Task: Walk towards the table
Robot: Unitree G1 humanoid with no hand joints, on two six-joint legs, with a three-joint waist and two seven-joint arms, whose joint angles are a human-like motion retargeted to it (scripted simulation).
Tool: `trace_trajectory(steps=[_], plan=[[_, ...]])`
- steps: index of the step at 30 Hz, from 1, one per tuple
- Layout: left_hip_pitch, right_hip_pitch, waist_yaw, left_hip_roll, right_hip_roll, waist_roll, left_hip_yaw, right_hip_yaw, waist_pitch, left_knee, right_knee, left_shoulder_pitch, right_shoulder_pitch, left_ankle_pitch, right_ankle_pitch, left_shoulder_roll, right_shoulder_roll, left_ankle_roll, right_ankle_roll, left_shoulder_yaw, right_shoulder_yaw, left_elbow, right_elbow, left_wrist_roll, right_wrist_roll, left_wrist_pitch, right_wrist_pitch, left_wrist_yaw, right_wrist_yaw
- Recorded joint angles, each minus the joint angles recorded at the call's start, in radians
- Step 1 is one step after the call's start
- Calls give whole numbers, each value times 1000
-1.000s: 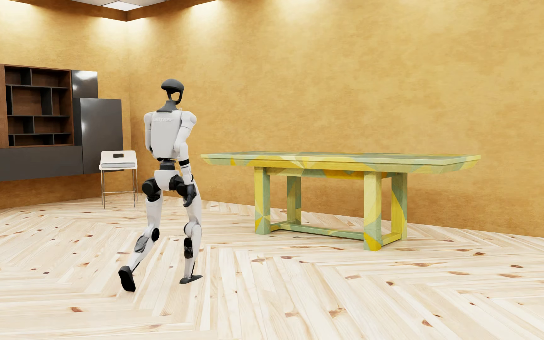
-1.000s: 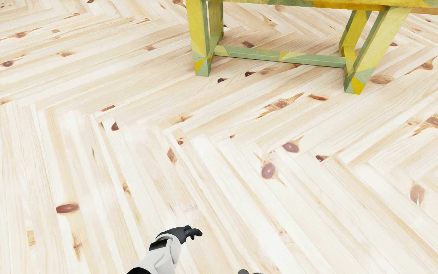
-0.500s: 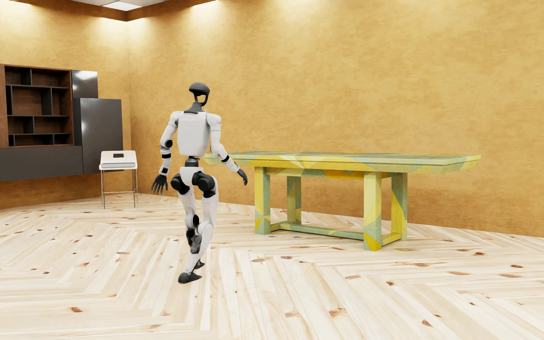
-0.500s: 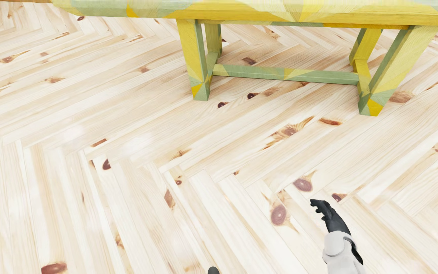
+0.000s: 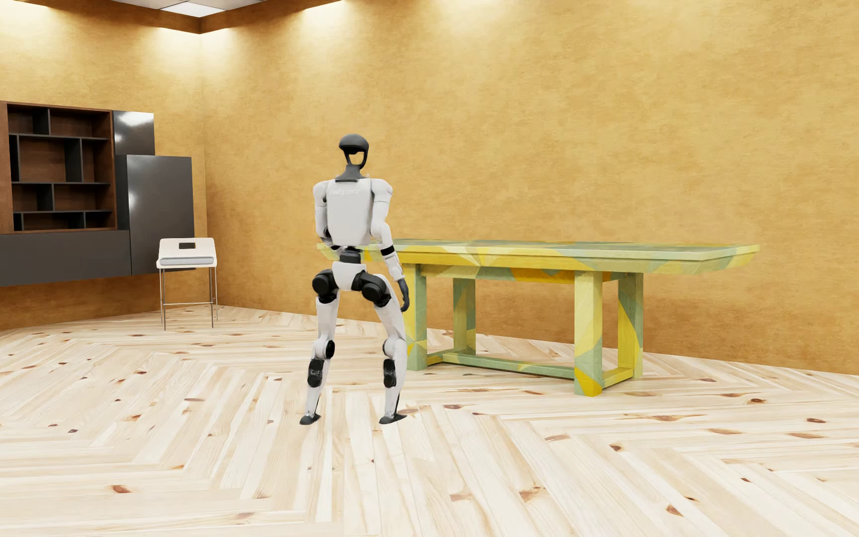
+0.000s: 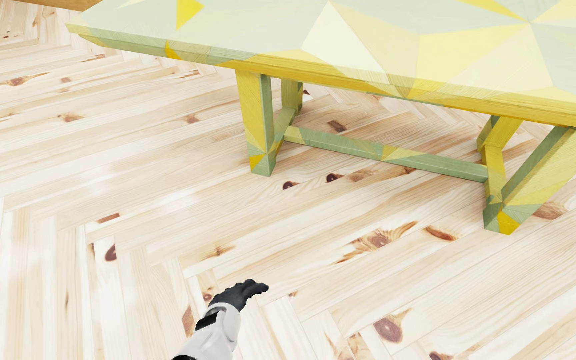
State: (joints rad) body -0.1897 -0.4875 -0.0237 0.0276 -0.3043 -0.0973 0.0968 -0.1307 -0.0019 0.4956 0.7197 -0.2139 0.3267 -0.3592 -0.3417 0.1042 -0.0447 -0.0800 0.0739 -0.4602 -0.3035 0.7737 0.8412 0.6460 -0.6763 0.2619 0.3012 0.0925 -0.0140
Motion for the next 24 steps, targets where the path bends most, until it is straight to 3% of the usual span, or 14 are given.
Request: trace_trajectory(steps=[2, 4, 6, 7, 9, 10, 12, 15, 16, 17, 18, 21, 23, 24], plan=[[-29, 35, -15, 58, 31, 4, -31, -73, 7, 71, 2, 18, -5, 12, -5, -3, 10, -27, -46, 51, 60, -42, 30, -18, -47, 8, 9, 38, 37], [-113, 91, -28, 114, 69, 23, -83, -154, 18, 206, -40, 31, -23, 85, -12, -9, -1, -52, -56, 56, 138, -45, 12, -33, -101, 7, -26, 43, 101], [-201, 143, -34, 170, 99, 53, -88, -221, 29, 351, -78, 31, -45, 170, -22, 12, -22, -119, -64, -19, 164, 2, -45, 4, -117, 6, -54, -35, 82], [-237, 164, -34, 206, 115, 68, -63, -236, 33, 413, -96, 36, -66, 179, -24, 27, -36, -126, -68, -47, 163, 33, -73, 23, -111, 7, -67, -87, 44], [-293, 208, -27, 255, 156, 98, -18, -249, 37, 503, -154, 74, -125, 156, -18, 46, -56, -72, -76, -33, 141, 96, -118, 11, -73, 56, -89, -123, -10], [-316, 232, -21, 268, 180, 113, -4, -251, 37, 529, -191, 105, -164, 145, -11, 55, -55, -51, -78, -7, 120, 118, -142, -2, -45, 90, -78, -80, -33], [-350, 274, -9, 253, 220, 140, 1, -250, 32, 537, -264, 169, -199, 121, 4, 80, -54, -14, -77, 26, 78, 160, -201, -24, 12, 130, -111, 17, -79], [-334, 289, 9, 145, 258, 172, -60, -205, 15, 351, -317, 299, -240, 117, 12, 112, -51, -60, -59, 99, 85, 149, -251, -118, 48, 142, -177, -33, -114], [-297, 291, 14, 115, 265, 179, -68, -183, 8, 220, -340, 352, -250, 157, 20, 123, -50, 1, -53, 120, 94, 130, -257, -144, 46, 129, -186, -67, -109], [-250, 286, 15, 131, 273, 186, -11, -161, 2, 138, -345, 401, -259, 123, 23, 126, -44, 58, -46, 142, 106, 116, -253, -163, 42, 126, -188, -80, -99], [-209, 284, 17, 145, 280, 191, 37, -138, -3, 76, -350, 433, -267, 96, 27, 115, -40, 78, -39, 151, 122, 114, -239, -170, 34, 135, -182, -78, -92], [-149, 274, 20, 130, 263, 183, 100, -90, -11, -25, -346, 424, -238, 114, 26, 82, -6, 86, -17, 78, 105, 178, -187, -113, 32, 170, -139, -130, -93], [-147, 256, 15, 99, 228, 168, 113, -79, -9, -31, -307, 373, -194, 107, -10, 74, 22, 92, 0, 29, 72, 181, -148, -72, 32, 167, -116, -205, -70], [-146, 229, 13, 80, 201, 161, 123, -68, -5, -27, -251, 344, -177, 98, -36, 62, 23, 102, 10, 26, 69, 163, -123, -66, 19, 163, -110, -201, -52]])
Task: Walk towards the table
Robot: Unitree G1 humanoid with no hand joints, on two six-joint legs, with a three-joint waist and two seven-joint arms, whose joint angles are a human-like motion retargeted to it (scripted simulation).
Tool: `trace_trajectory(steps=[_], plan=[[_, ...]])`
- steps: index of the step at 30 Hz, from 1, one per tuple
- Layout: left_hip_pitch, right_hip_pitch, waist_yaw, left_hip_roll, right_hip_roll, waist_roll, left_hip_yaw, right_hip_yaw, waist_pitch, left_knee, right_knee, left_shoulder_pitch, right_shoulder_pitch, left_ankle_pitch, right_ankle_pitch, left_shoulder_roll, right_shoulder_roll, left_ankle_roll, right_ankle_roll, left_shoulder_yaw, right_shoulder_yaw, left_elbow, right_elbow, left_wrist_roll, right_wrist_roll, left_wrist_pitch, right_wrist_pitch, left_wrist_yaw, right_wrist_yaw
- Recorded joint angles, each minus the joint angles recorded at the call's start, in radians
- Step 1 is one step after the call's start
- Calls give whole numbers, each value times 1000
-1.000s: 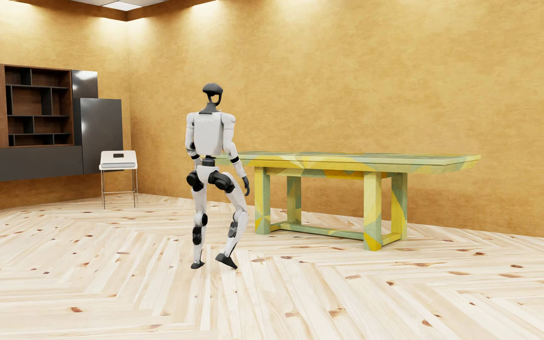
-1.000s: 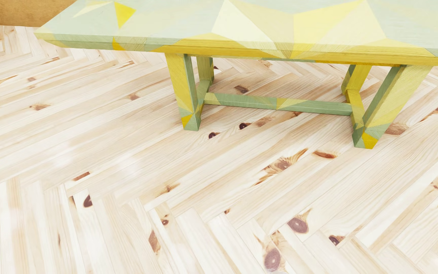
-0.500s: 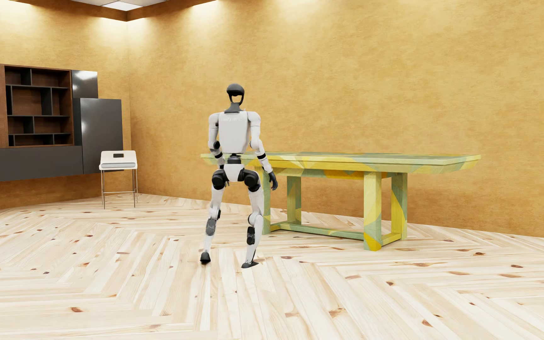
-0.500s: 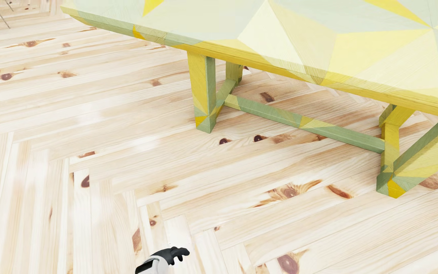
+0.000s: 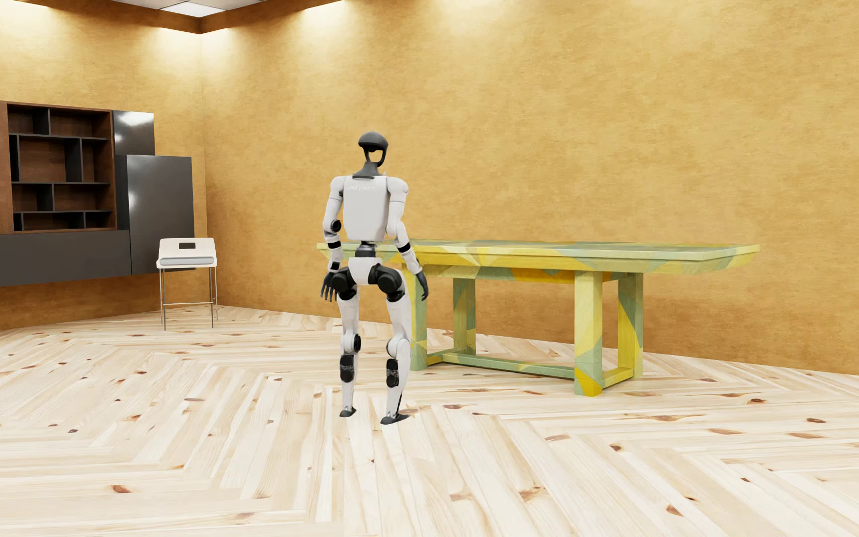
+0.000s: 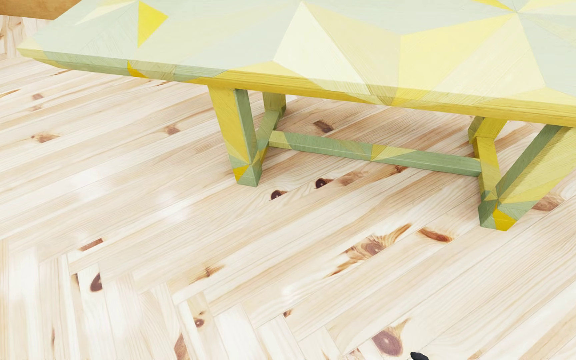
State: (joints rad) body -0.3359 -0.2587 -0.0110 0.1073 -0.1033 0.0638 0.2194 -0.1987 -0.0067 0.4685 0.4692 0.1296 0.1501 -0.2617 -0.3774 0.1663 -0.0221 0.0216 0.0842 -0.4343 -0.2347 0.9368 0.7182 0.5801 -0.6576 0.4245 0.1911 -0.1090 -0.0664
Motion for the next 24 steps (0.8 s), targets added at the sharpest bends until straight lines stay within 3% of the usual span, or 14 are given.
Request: trace_trajectory(steps=[2, 5, 7, 9, 10, 14, 16, 22, 23, 24], plan=[[2, -95, 1, -31, -54, -18, 21, 41, 12, 26, 196, -45, 24, -25, -4, -20, -9, 17, 27, 28, 1, -45, 50, 0, -41, -28, 30, 97, 25], [20, -213, 6, -46, -81, -48, 62, 148, 20, 50, 405, -111, 38, -47, 33, -38, -10, 25, 138, 34, -36, -98, 103, 11, -40, -69, 68, 197, 10], [43, -188, 3, -54, -111, -64, 63, 138, 14, 19, 316, -175, 45, -35, -3, -21, 0, 25, 82, 1, -63, -110, 103, 21, -10, -100, 66, 178, 22], [74, -98, -3, -58, -123, -76, 49, 81, 3, -35, 86, -242, 55, -13, 69, 3, 1, 23, 76, -44, -44, -102, 91, 39, -27, -107, 55, 143, 33], [81, -62, -6, -59, -119, -81, 41, 62, -2, -42, 30, -270, 55, -10, 60, 12, 0, 20, 40, -59, -31, -101, 87, 43, -38, -108, 54, 132, 36], [112, 20, -4, -27, -75, -84, 48, 42, -15, -73, -117, -249, 10, 2, 119, 11, -6, 8, 40, 21, 39, -140, 91, -5, -78, -90, 55, 212, 56], [123, 32, -1, -10, -57, -83, 57, 44, -17, -84, -139, -204, -9, 7, 124, 0, -14, 1, 38, 44, 72, -153, 70, -29, -87, -96, 31, 228, 58], [122, 3, 2, 1, -48, -86, 63, 59, -18, -78, -81, -107, -20, 6, 91, -22, -10, -12, 15, -105, 101, -12, 33, 12, -53, -61, 11, 93, 40], [117, -3, 3, 0, -51, -86, 59, 56, -17, -76, -71, -92, -15, 7, 84, -35, -12, -15, 11, -99, 100, 13, 31, -13, -51, -49, 12, 80, 45], [113, -9, 3, -1, -53, -87, 53, 51, -16, -74, -58, -75, -15, 8, 77, -59, -11, -18, 8, -41, 98, 16, 34, -84, -52, -20, 17, 101, 48]])
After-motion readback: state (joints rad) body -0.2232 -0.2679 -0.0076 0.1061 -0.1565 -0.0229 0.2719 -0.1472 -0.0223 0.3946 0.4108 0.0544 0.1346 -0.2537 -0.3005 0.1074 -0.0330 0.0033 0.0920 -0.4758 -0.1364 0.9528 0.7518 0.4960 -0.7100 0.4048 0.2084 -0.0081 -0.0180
